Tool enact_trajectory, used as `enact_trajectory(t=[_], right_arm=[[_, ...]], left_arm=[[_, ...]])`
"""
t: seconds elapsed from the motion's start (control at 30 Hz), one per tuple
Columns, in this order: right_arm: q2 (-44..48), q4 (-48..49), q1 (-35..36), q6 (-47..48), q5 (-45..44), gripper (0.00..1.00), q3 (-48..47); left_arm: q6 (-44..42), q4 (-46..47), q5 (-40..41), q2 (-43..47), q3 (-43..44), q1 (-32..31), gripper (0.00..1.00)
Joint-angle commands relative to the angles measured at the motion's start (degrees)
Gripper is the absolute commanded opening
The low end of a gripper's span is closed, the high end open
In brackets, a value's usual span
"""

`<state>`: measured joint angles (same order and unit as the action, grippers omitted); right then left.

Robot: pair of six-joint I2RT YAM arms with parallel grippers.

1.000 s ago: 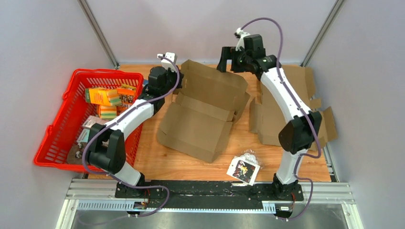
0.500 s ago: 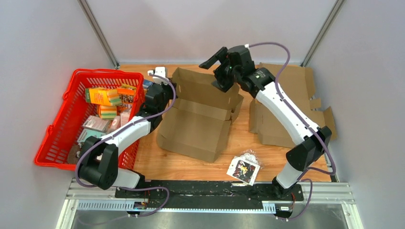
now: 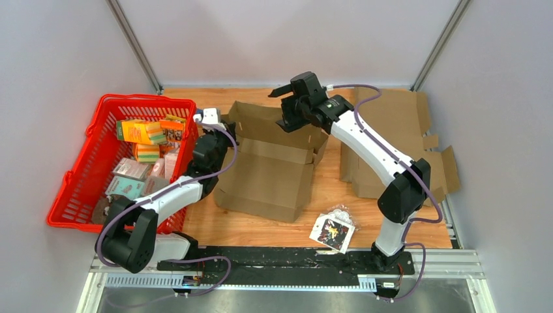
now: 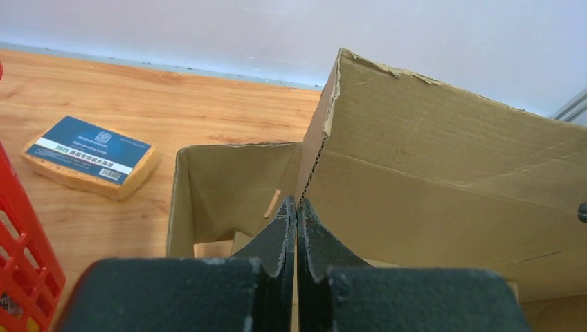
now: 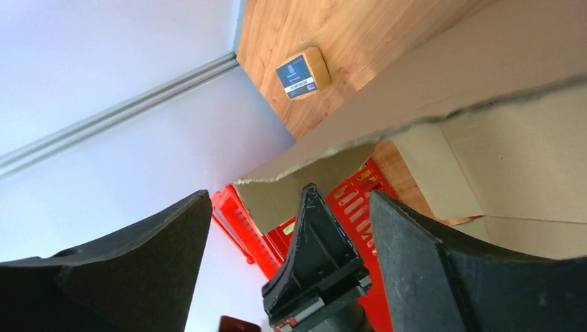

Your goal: Fold the paper box

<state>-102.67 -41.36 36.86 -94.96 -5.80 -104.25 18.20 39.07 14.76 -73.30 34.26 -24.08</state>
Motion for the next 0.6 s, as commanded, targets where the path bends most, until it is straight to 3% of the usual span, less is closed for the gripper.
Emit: enact_trajectory(t=[0.0,0.07,0.17,0.2,0.3,0.4,0.57], right_arm=[[-2.0,-2.32,0.23,-7.17,-2.46,0.76,-1.75],[-3.05,-2.75,0.32,-8.22,-2.81,0.69,-2.8],[-5.07,-4.68,0.32,-8.4,-3.25,0.66,-5.95],[-5.43,-5.04,0.32,-8.49,-3.42,0.6,-6.66],[-6.49,-5.22,0.4,-9.46,-3.42,0.58,-7.37],[-7.1,-3.99,0.4,-9.72,-3.51,0.46,-7.46],[-7.28,-3.11,0.4,-7.44,-4.47,0.39,-7.38]], left_arm=[[1.49,10.05,1.06,1.05,-1.39,-0.36,0.0],[1.49,11.2,1.32,0.7,-1.92,-0.36,0.0],[1.4,12.78,1.49,0.44,-2.62,-0.36,0.0],[1.23,13.13,1.32,0.35,-2.79,-0.36,0.0],[1.05,13.58,1.23,-0.09,-2.88,-0.36,0.0],[1.58,14.02,0.97,-0.62,-3.15,-0.36,0.0],[2.02,12.27,-0.26,-0.62,-3.15,-0.36,0.02]])
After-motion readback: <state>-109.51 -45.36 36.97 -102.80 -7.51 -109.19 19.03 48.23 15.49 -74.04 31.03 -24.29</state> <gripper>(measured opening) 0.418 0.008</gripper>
